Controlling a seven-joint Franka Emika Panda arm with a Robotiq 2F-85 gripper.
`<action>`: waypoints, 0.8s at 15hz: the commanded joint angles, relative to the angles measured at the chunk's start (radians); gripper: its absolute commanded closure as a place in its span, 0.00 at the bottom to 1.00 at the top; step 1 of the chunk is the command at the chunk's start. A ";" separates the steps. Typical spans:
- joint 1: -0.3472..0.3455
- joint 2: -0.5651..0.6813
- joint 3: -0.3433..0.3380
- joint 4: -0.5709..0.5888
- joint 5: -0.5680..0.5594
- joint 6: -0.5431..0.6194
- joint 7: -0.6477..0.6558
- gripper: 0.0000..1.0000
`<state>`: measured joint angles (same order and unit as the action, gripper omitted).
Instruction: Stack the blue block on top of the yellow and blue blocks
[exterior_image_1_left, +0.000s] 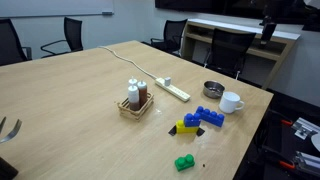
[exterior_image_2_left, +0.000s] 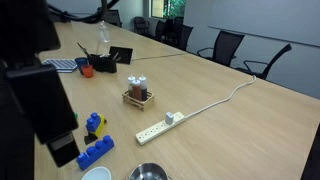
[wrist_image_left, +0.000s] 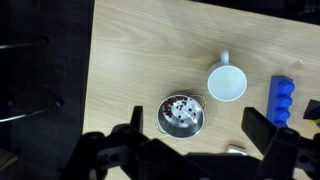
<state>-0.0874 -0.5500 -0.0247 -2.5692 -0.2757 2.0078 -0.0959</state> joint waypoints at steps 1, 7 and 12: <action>0.009 0.000 -0.007 0.002 -0.004 -0.003 0.004 0.00; 0.009 0.000 -0.007 0.002 -0.004 -0.003 0.004 0.00; 0.017 0.018 0.006 0.005 0.000 0.014 0.031 0.00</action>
<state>-0.0845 -0.5496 -0.0247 -2.5692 -0.2757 2.0077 -0.0926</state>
